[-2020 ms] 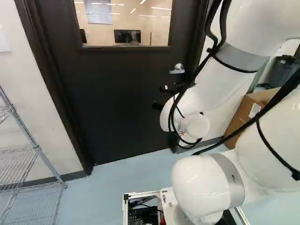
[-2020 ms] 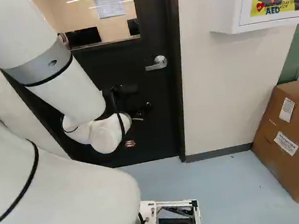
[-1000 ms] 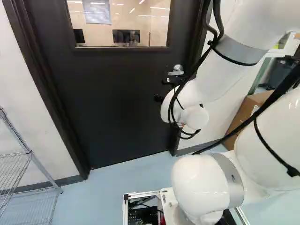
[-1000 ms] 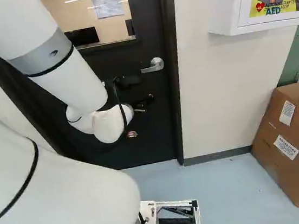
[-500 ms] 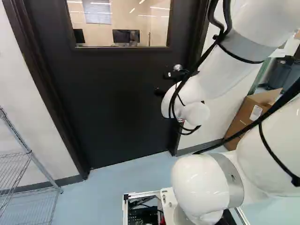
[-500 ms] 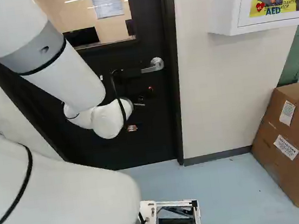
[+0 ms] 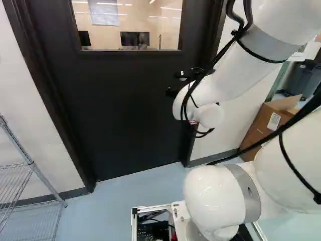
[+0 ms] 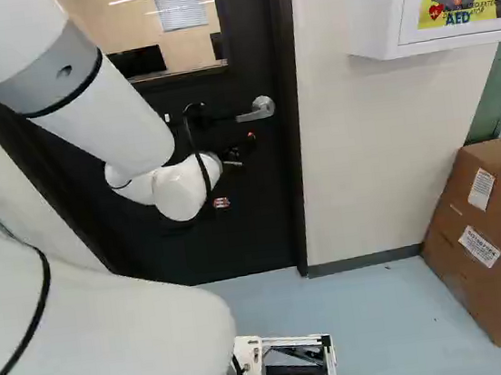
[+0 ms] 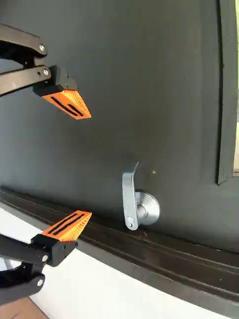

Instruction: Open the door and move inside

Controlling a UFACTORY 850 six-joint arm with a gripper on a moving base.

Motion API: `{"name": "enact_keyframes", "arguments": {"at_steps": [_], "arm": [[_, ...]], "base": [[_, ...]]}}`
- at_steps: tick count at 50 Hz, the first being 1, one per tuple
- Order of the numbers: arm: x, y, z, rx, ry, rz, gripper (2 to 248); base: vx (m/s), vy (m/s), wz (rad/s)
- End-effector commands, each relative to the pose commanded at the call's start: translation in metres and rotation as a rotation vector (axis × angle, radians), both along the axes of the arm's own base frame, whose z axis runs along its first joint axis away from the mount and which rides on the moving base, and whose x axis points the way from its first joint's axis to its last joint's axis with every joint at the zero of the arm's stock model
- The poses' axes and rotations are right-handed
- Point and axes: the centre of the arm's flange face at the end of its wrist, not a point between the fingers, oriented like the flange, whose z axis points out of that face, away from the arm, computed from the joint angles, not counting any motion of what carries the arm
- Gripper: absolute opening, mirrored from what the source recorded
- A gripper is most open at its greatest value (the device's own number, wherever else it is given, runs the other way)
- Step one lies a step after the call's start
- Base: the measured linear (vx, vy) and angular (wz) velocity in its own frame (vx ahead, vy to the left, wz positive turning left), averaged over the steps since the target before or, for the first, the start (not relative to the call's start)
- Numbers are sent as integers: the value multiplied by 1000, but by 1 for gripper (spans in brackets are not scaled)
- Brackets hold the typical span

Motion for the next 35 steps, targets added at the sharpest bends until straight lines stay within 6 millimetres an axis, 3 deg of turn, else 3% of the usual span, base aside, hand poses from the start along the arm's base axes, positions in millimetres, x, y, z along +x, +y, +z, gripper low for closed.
{"name": "enact_keyframes", "arguments": {"at_steps": [20, 35], "arm": [[10, 0, 20, -2, -48, 1, 247], [36, 0, 38, -3, -74, 4, 247]], "base": [[0, 0, 0], [0, 0, 0]]}}
